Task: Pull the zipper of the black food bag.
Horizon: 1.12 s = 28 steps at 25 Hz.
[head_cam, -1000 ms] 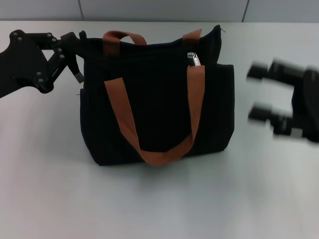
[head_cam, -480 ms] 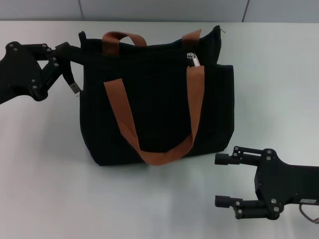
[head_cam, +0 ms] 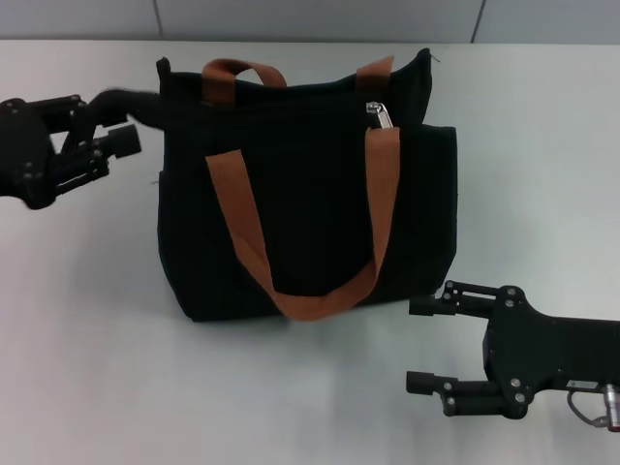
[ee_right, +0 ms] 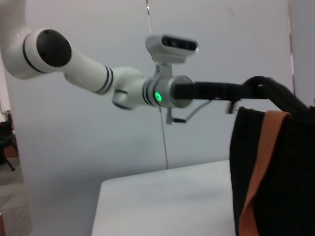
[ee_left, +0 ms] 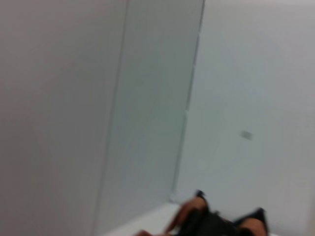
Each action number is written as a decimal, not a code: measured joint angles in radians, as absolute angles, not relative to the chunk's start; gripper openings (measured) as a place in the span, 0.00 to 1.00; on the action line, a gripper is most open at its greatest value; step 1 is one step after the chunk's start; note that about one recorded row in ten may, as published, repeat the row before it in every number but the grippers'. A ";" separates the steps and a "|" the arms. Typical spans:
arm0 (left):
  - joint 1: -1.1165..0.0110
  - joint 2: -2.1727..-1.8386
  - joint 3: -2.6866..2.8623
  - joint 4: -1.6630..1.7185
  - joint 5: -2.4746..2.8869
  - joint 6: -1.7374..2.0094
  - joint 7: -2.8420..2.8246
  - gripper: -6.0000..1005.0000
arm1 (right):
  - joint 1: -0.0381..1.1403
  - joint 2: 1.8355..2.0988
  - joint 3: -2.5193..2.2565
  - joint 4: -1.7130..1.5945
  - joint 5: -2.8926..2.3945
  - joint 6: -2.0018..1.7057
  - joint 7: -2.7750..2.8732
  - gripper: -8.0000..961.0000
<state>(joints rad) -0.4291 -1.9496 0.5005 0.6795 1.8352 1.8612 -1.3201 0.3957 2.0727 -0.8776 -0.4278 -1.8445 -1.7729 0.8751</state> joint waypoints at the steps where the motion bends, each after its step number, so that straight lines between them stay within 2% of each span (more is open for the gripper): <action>1: -0.432 -1.943 0.501 0.702 1.849 1.881 -1.359 0.22 | 0.396 2.074 -0.878 -0.428 -1.845 -1.766 0.875 0.79; 4: -0.433 -1.938 0.501 0.795 1.886 1.925 -1.456 0.28 | 0.400 2.076 -0.878 -0.427 -1.845 -1.752 0.875 0.79; 9: -0.434 -1.944 0.501 0.842 1.890 1.990 -1.495 0.51 | 0.414 2.078 -0.879 -0.421 -1.845 -1.725 0.875 0.79; 13: -0.420 -1.957 0.476 0.848 1.835 1.997 -1.468 0.74 | 0.426 2.078 -0.879 -0.406 -1.845 -1.705 0.875 0.79; 18: -0.398 -1.963 0.353 0.834 1.743 1.982 -1.425 0.83 | 0.434 2.079 -0.878 -0.401 -1.845 -1.700 0.883 0.79; 24: -0.358 -1.944 0.519 0.803 1.651 2.013 -1.402 0.83 | 0.437 2.079 -0.878 -0.400 -1.845 -1.688 0.888 0.79; 28: -0.351 -1.944 0.606 0.801 1.636 2.013 -1.400 0.83 | 0.447 2.079 -0.882 -0.398 -1.845 -1.667 0.901 0.79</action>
